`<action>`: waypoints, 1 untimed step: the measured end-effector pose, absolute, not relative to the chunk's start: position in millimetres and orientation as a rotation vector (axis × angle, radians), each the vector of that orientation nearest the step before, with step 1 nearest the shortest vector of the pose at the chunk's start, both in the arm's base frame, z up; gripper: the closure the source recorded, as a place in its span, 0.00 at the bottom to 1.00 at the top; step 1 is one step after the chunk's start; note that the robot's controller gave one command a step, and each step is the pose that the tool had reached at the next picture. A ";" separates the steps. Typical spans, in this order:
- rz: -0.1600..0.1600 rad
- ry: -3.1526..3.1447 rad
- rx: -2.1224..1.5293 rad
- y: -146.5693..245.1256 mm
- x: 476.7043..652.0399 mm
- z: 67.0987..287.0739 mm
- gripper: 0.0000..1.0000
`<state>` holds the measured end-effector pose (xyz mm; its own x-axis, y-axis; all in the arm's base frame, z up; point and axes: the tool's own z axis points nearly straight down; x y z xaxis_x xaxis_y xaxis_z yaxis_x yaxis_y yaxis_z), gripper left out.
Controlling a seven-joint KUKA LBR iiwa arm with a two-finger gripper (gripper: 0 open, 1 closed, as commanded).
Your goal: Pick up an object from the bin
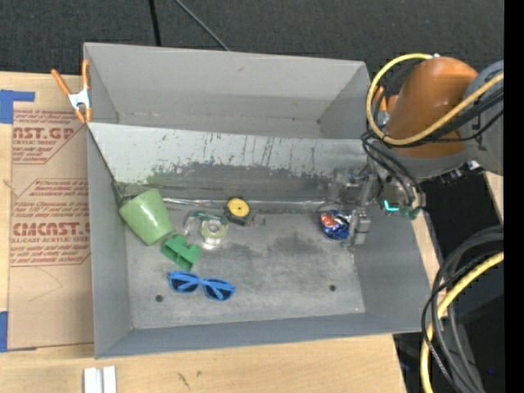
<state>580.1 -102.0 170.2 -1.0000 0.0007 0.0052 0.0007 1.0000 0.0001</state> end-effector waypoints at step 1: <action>0.001 -3.138 0.021 -141.0 588.1 86.9 0.00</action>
Offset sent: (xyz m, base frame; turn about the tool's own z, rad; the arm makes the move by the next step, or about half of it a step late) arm 0.0096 -0.0379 -0.0781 -0.0166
